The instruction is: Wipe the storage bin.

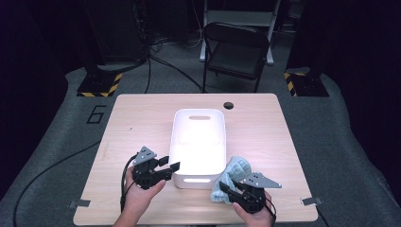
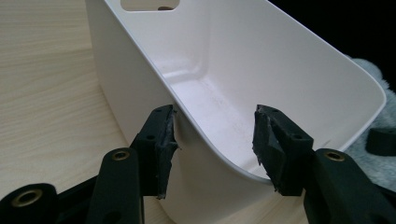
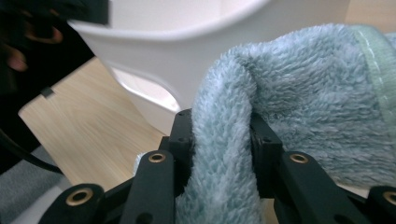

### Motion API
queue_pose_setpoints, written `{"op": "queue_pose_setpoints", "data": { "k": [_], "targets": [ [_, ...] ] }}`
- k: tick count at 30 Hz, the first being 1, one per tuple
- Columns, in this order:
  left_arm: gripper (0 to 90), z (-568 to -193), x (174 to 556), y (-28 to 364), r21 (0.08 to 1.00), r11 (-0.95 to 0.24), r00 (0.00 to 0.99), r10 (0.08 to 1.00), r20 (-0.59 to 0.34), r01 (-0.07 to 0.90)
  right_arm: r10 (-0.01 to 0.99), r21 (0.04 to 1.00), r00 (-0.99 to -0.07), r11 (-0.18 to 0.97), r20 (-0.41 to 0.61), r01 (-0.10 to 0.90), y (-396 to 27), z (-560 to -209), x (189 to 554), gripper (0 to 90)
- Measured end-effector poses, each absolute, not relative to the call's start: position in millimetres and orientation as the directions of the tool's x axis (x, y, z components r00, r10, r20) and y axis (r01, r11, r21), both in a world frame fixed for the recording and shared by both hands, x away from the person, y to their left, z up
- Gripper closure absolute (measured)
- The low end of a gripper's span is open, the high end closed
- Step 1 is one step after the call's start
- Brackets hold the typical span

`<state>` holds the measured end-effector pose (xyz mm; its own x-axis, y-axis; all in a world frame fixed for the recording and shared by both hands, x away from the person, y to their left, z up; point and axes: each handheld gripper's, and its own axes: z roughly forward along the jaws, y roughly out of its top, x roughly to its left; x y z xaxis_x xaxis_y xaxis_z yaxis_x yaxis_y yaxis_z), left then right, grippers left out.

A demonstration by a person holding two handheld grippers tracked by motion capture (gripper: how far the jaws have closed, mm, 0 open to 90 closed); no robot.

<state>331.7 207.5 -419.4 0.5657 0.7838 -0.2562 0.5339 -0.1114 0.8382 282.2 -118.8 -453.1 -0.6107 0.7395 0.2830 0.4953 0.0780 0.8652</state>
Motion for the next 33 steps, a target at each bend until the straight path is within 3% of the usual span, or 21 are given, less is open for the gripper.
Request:
{"op": "queue_pose_setpoints", "data": {
  "k": [11,29,33],
  "targets": [
    [47.8,-416.3,326.0,199.9,0.838,-0.132,0.569,0.788,-0.236,0.529,0.732,0.876,-0.619,0.065,0.284,0.478,-125.2,-451.3,284.0,67.2],
    [47.5,-415.5,321.9,195.1,0.835,-0.111,0.549,0.798,-0.248,0.539,0.762,0.757,-0.551,0.126,0.34,0.641,-114.7,-505.3,301.1,67.2],
    [47.3,-415.0,321.0,194.2,0.833,-0.105,0.544,0.799,-0.254,0.543,0.762,0.759,-0.55,0.121,0.342,0.64,-116.4,-507.1,303.2,67.1]
  ]
}}
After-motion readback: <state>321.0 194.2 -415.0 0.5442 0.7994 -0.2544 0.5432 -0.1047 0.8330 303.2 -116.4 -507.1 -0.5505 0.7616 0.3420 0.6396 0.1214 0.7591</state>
